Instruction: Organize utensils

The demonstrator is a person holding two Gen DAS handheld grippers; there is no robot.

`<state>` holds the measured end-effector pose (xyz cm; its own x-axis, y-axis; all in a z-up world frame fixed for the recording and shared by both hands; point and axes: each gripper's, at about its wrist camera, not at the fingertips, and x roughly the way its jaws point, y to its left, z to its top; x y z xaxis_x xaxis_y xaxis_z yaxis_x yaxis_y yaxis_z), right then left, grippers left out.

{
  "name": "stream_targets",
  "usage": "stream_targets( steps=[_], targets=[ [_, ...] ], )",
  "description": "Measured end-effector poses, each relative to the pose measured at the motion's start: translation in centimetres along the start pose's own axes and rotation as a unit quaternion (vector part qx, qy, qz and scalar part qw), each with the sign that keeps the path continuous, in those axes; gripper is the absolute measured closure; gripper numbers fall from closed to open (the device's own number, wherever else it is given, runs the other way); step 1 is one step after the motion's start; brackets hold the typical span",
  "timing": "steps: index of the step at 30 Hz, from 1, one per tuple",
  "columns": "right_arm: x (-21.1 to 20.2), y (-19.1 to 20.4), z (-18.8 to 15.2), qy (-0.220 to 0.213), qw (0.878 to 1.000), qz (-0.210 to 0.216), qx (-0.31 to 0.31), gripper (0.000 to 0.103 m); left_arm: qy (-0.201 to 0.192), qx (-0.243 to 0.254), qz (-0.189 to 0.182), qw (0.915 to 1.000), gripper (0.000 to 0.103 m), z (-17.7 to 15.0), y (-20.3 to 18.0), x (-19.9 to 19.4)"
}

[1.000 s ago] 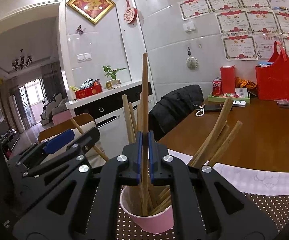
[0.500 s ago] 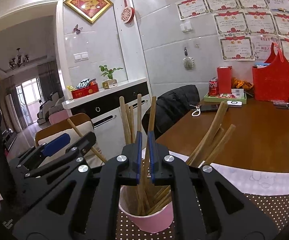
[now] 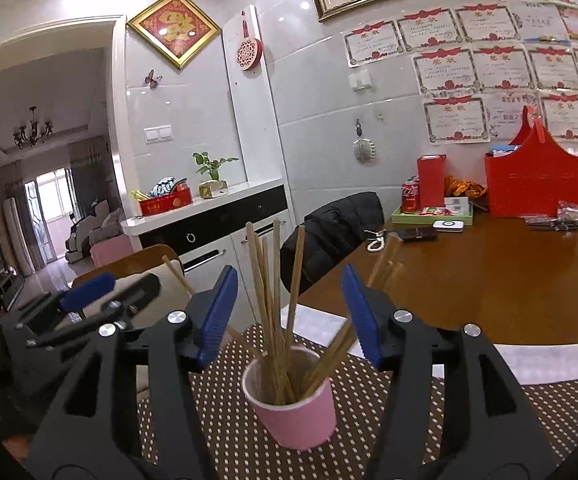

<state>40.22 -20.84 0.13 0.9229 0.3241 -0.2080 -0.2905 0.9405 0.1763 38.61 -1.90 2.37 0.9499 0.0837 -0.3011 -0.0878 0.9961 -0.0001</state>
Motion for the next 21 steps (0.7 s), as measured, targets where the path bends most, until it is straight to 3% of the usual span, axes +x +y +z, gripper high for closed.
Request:
stream_targets(
  steps=[21],
  targets=[
    [-13.1, 3.5, -2.7, 0.009, 0.999, -0.009, -0.037, 0.024, -0.022, 0.010, -0.032, 0.9992, 0.041, -3.1, 0.0, -15.1]
  ],
)
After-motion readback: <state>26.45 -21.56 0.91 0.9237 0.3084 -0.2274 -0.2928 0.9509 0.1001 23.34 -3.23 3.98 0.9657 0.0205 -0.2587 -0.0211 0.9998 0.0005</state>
